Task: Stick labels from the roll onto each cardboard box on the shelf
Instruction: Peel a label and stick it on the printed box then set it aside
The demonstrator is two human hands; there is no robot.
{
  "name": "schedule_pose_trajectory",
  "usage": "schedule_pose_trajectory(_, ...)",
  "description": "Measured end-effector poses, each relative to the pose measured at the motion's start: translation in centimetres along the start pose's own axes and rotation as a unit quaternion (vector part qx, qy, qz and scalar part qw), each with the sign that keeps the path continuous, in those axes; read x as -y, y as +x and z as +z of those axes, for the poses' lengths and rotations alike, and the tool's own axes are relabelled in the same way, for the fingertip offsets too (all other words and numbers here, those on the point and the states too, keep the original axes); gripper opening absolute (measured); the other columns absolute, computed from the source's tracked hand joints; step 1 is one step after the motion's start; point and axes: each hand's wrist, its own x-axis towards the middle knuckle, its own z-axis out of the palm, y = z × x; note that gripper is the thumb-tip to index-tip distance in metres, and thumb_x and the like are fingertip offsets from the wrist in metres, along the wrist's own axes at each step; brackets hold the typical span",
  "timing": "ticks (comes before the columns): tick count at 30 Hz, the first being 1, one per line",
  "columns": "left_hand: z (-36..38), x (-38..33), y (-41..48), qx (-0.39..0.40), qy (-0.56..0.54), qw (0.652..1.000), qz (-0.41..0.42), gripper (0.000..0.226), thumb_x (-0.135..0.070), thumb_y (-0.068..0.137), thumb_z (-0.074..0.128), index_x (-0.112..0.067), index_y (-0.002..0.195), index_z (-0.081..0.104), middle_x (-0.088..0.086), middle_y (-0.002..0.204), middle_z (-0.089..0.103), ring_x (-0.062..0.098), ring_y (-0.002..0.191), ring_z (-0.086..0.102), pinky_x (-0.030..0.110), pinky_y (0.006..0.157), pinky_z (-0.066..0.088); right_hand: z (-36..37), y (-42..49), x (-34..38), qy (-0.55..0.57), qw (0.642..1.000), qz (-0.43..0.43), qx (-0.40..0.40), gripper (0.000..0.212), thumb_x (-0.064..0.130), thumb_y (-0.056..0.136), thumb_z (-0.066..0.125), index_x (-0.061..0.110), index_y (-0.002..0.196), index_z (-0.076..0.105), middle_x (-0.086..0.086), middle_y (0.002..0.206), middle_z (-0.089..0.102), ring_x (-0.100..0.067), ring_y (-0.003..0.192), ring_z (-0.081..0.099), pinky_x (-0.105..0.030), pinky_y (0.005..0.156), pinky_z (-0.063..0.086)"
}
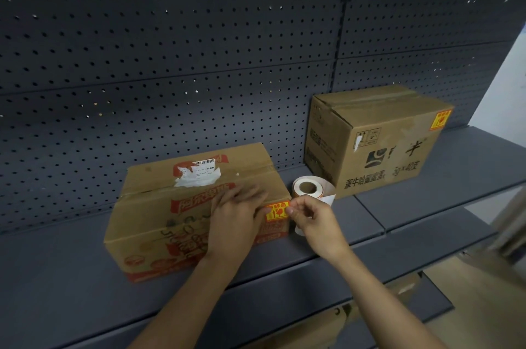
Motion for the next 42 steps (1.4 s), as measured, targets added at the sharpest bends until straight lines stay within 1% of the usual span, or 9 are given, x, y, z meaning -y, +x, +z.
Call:
schedule_pose_trajectory(7,0.1,-0.1,0.0,-0.001,-0.013,1.000,-0.010,0.040,-0.028,0.066,0.090,-0.023,0.104,0.078,-0.003,0.110,0.075,0.027,0.107,0.068,0.051,0.092,0.049,-0.3,-0.1,0.1,-0.039,0.999,-0.004,-0.025,0.006,0.015,0.090,0.070,0.017,0.085,0.072,-0.006,0.084,0.071,-0.016,0.079,0.064,-0.016,0.070,0.049)
schedule_pose_trajectory(13,0.0,-0.2,0.1,0.013,-0.027,0.999,-0.027,0.040,-0.029,0.068,0.088,-0.025,0.106,0.077,-0.004,0.113,0.074,0.025,0.111,0.067,0.050,0.095,0.049,-0.7,-0.5,0.8,-0.092,0.994,-0.043,-0.034,0.004,0.016,0.088,0.073,0.017,0.084,0.073,0.000,0.084,0.070,-0.010,0.079,0.062,-0.012,0.067,0.047)
schedule_pose_trajectory(18,0.1,-0.1,0.1,0.019,-0.033,0.998,-0.041,0.040,-0.032,0.068,0.088,-0.027,0.106,0.077,-0.007,0.113,0.074,0.023,0.112,0.066,0.049,0.097,0.048,-1.6,-0.3,0.9,-0.075,0.995,-0.042,-0.051,0.012,0.005,0.086,0.070,0.014,0.080,0.074,-0.004,0.081,0.071,-0.017,0.076,0.063,-0.024,0.069,0.052)
schedule_pose_trajectory(21,0.1,-0.3,0.2,0.016,-0.025,0.999,-0.042,0.038,-0.033,0.067,0.088,-0.027,0.103,0.077,-0.008,0.111,0.074,0.022,0.110,0.067,0.046,0.096,0.048,-2.1,0.0,1.4,-0.053,0.996,-0.043,-0.063,0.003,0.013,0.085,0.075,0.015,0.086,0.074,-0.008,0.082,0.069,-0.008,0.070,0.058,-0.017,0.067,0.048)
schedule_pose_trajectory(27,0.1,0.0,0.1,0.005,-0.026,0.999,-0.026,0.038,-0.034,0.066,0.089,-0.028,0.102,0.078,-0.007,0.108,0.076,0.024,0.105,0.070,0.047,0.092,0.053,-1.7,1.1,1.6,-0.159,0.976,-0.144,0.035,0.029,0.025,0.086,0.075,0.024,0.114,0.072,0.008,0.113,0.060,-0.002,0.109,0.054,-0.015,0.094,0.042)
schedule_pose_trajectory(30,-0.1,0.1,0.1,-0.003,-0.024,1.000,-0.012,0.037,-0.035,0.066,0.089,-0.028,0.101,0.078,-0.007,0.106,0.076,0.023,0.103,0.070,0.046,0.090,0.055,-1.3,1.9,1.3,-0.204,0.959,-0.196,0.031,0.026,0.022,0.085,0.076,0.019,0.110,0.075,0.006,0.112,0.059,-0.008,0.110,0.056,-0.026,0.098,0.046)
schedule_pose_trajectory(34,-0.1,0.2,-0.1,-0.017,-0.022,1.000,-0.011,0.037,-0.039,0.064,0.089,-0.027,0.098,0.079,-0.007,0.102,0.077,0.021,0.102,0.071,0.045,0.087,0.057,-0.8,2.2,0.9,-0.156,0.969,-0.190,-0.002,0.020,0.014,0.080,0.078,0.012,0.101,0.078,0.007,0.108,0.059,-0.012,0.106,0.060,-0.035,0.094,0.052)
schedule_pose_trajectory(38,0.1,0.0,-0.2,-0.041,-0.013,0.999,-0.005,0.031,-0.038,0.069,0.087,-0.026,0.097,0.079,-0.007,0.101,0.077,0.022,0.102,0.071,0.045,0.088,0.056,-0.5,2.3,0.6,-0.134,0.973,-0.189,-0.014,0.019,0.009,0.078,0.079,0.008,0.097,0.079,0.004,0.106,0.060,-0.011,0.102,0.060,-0.034,0.091,0.053)
schedule_pose_trajectory(42,0.3,0.3,-0.4,-0.054,0.007,0.998,0.014,0.027,-0.043,0.079,0.073,-0.027,0.101,0.078,-0.008,0.106,0.076,0.021,0.106,0.070,0.042,0.089,0.055,-0.6,2.3,0.1,-0.129,0.969,-0.212,-0.003,0.025,0.021,0.078,0.077,0.013,0.101,0.078,0.009,0.110,0.059,-0.004,0.106,0.058,-0.032,0.094,0.051)
